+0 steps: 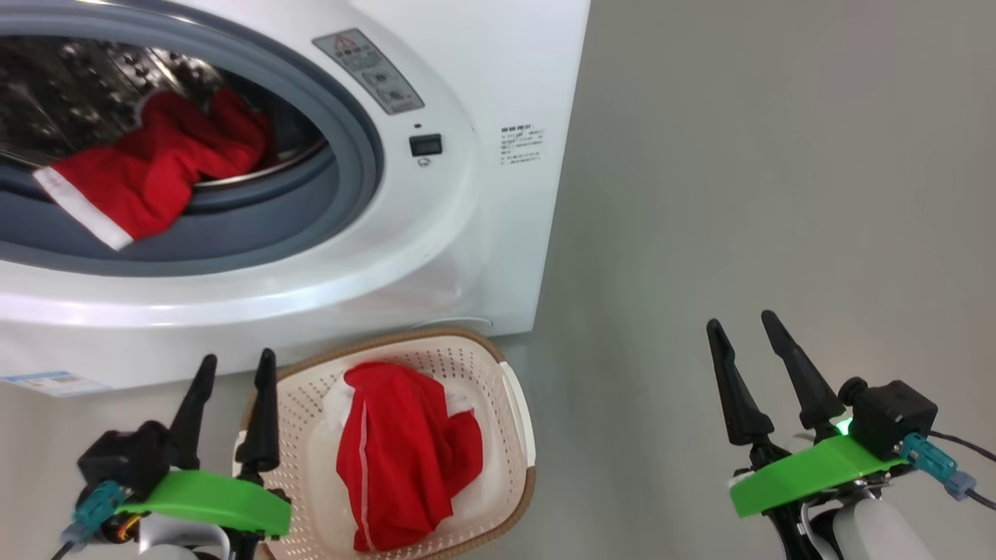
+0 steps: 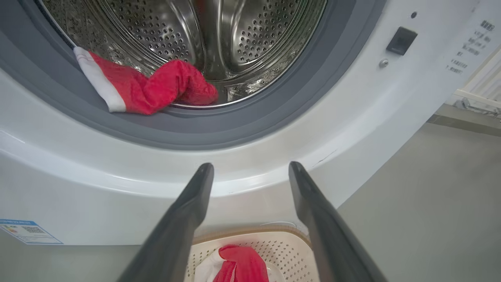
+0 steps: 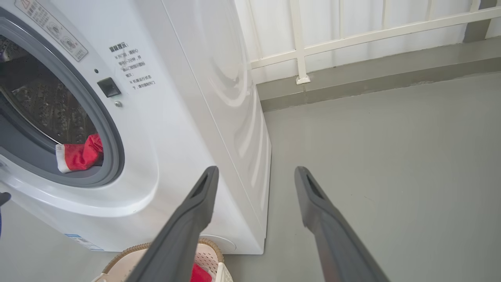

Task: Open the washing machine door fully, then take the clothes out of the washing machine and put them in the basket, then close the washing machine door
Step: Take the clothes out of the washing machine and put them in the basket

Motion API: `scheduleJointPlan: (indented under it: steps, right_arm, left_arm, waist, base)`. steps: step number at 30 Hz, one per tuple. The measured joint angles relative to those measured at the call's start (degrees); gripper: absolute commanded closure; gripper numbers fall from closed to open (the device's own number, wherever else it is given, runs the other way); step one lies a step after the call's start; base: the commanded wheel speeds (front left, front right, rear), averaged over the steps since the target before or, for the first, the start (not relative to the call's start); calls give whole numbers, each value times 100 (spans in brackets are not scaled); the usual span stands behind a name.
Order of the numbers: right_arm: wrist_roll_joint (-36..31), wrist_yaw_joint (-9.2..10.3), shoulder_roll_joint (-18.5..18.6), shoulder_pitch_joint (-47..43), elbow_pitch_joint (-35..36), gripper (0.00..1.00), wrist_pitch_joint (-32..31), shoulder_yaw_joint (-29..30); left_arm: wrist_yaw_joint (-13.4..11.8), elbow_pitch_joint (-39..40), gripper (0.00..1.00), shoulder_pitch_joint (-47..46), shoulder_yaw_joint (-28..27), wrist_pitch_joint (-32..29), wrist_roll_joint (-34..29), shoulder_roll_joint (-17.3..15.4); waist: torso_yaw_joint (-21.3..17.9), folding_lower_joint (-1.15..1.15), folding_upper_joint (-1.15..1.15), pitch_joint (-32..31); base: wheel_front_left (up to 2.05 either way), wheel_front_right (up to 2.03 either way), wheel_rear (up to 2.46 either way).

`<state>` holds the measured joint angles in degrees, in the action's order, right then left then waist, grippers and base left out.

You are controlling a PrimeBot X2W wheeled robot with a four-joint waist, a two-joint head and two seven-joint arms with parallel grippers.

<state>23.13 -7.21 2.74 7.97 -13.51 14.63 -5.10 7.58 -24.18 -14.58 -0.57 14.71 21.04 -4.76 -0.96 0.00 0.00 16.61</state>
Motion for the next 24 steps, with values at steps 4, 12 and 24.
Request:
scheduleJointPlan:
  steps: [4,12,24]
  right_arm:
    - [-1,1,0,-110,-11,0,0,37]
    - [-26,0,-4,-432,19,0,0,114]
    - [-26,1,-13,-905,93,0,0,276]
  left_arm:
    - [0,301,0,148,-126,0,-41,22]
    - [0,988,0,677,-275,0,-414,33]
    - [0,1538,0,1380,-523,0,-591,126]
  waist:
    - [29,0,0,-148]
    - [94,0,0,-501]
    - [147,0,0,-812]
  base:
    - [0,0,0]
    - [0,0,0]
    - [0,0,0]
